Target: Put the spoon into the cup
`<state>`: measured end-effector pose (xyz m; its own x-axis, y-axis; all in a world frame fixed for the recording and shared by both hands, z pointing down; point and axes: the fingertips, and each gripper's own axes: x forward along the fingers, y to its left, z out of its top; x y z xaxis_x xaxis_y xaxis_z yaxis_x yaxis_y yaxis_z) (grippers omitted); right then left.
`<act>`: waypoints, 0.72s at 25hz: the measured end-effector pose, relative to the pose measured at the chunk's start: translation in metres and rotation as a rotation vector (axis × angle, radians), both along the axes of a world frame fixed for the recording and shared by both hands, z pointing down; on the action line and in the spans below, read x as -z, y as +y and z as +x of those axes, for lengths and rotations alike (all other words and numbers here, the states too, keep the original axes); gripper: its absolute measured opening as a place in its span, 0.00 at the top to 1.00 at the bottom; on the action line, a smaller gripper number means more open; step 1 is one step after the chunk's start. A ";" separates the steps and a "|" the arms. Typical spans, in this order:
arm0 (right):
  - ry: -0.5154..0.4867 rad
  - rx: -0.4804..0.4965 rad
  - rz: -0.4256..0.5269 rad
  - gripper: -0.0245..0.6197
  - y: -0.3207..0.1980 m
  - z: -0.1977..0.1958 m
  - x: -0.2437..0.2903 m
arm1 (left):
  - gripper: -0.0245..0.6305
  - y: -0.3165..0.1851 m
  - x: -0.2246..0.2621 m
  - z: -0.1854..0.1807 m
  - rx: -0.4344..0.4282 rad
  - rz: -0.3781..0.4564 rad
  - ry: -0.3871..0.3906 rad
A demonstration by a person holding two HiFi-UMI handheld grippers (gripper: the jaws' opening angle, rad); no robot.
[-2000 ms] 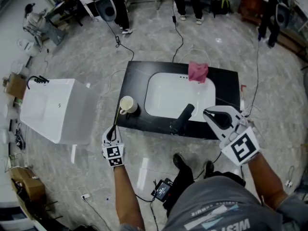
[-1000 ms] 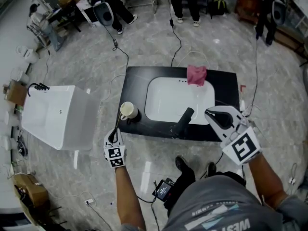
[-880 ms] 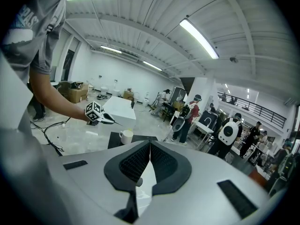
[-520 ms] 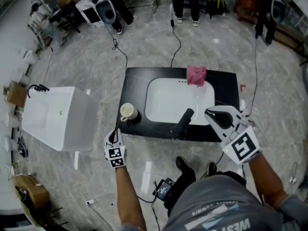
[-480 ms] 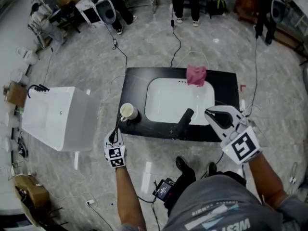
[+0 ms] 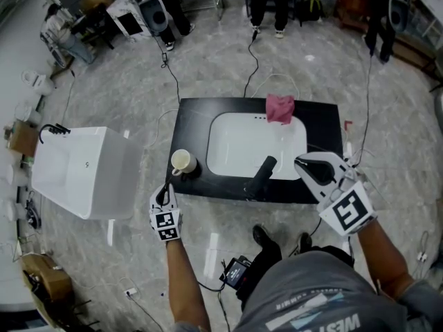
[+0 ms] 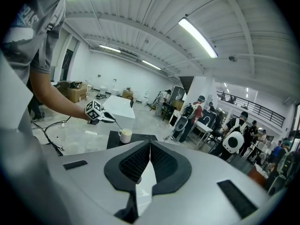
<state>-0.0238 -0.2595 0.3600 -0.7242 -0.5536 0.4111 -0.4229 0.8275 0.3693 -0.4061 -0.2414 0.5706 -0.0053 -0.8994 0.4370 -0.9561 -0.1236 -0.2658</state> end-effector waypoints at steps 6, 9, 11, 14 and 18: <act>0.002 -0.005 -0.003 0.91 0.000 0.005 -0.001 | 0.94 -0.006 0.009 0.008 -0.022 0.018 -0.001; 0.002 -0.006 -0.002 0.91 0.000 0.007 -0.001 | 0.93 -0.009 0.016 0.010 -0.030 0.031 -0.004; -0.001 -0.008 -0.001 0.91 0.001 0.009 0.000 | 0.93 -0.010 0.020 0.011 -0.033 0.038 -0.006; 0.002 -0.012 -0.002 0.91 0.001 0.012 -0.001 | 0.93 -0.011 0.025 0.012 -0.033 0.046 -0.011; -0.004 -0.007 -0.003 0.91 0.003 0.014 -0.001 | 0.93 -0.008 0.036 0.015 -0.036 0.060 -0.021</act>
<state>-0.0100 -0.2560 0.3606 -0.7219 -0.5573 0.4101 -0.4303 0.8257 0.3647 -0.3908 -0.2494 0.5349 0.0194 -0.9236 0.3828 -0.9454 -0.1415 -0.2935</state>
